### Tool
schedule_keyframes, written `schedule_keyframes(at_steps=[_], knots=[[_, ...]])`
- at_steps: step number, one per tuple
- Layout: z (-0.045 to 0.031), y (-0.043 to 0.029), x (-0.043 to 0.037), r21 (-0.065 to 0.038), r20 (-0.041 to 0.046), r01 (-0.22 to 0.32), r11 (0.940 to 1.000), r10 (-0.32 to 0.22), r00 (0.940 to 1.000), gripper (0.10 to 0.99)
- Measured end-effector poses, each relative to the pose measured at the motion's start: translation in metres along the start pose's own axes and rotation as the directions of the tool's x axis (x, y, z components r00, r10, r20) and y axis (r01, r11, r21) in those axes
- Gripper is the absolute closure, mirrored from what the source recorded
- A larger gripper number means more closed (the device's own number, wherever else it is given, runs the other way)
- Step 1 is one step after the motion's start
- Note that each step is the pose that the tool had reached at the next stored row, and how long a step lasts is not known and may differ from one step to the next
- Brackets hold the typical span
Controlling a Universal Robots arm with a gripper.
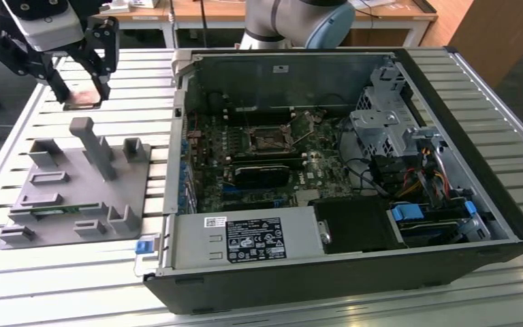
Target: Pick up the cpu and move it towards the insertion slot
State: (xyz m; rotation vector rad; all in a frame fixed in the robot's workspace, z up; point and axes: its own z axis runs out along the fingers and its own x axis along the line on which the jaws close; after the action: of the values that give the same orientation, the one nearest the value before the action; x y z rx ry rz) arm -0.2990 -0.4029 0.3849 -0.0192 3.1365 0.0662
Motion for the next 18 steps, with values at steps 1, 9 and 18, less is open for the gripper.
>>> schedule_keyframes(at_steps=[1,9,18], knots=[[0.0000,0.0000,-0.0025,0.000,0.0000,0.000,1.0000,0.000,1.0000,0.545],[0.0001,-0.0003,-0.0228,0.000,0.0001,0.000,1.0000,0.000,1.0000,0.545],[0.0003,-0.0005,-0.0449,0.000,0.0001,0.000,1.0000,0.000,1.0000,0.545]])
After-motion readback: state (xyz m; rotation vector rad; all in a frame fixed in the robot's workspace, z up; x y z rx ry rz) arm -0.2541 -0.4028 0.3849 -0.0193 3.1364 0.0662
